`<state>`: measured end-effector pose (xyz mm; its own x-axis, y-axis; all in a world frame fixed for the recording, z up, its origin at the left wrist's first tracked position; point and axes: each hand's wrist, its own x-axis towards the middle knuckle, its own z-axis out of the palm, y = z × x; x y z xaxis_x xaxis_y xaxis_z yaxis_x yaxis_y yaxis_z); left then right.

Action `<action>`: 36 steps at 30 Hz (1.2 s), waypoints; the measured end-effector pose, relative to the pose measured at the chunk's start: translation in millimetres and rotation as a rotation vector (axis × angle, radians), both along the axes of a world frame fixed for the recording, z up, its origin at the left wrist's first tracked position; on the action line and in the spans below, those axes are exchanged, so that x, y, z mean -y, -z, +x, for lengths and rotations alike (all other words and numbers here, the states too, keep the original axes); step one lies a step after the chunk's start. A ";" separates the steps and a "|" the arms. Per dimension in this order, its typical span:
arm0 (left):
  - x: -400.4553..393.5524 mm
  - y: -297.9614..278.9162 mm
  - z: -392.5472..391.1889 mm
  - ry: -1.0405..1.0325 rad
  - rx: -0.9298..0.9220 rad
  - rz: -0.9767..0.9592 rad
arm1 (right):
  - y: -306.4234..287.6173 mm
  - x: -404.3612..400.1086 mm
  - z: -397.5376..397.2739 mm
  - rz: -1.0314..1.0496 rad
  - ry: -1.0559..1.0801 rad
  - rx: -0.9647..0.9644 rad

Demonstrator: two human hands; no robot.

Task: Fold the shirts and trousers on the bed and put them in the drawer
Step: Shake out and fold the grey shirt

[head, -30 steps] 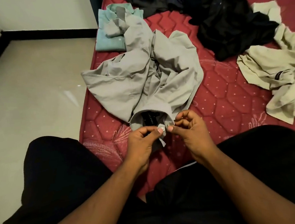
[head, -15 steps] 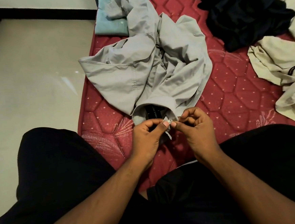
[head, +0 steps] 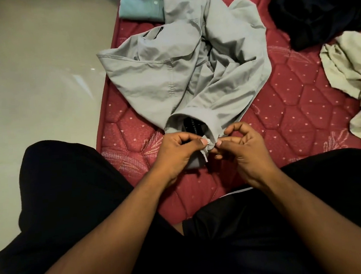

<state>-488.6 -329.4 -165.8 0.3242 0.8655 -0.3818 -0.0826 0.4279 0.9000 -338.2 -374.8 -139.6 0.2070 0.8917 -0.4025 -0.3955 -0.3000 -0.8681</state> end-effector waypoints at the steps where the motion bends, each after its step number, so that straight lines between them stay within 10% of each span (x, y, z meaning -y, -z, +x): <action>1: -1.9 -0.1 -1.4 0.031 -0.009 0.003 | 2.1 0.0 0.1 -0.007 -0.004 0.016; 19: 3.8 20.8 9.8 0.110 -0.429 0.332 | 19.3 -6.5 -4.7 0.008 -0.069 0.433; 25: 5.5 18.4 13.6 -0.107 -0.158 -0.031 | 28.4 -6.7 -11.7 -0.001 -0.025 0.380; 36: 9.8 19.9 18.3 -0.017 -0.201 0.037 | 37.4 0.5 -9.8 -0.196 0.057 0.074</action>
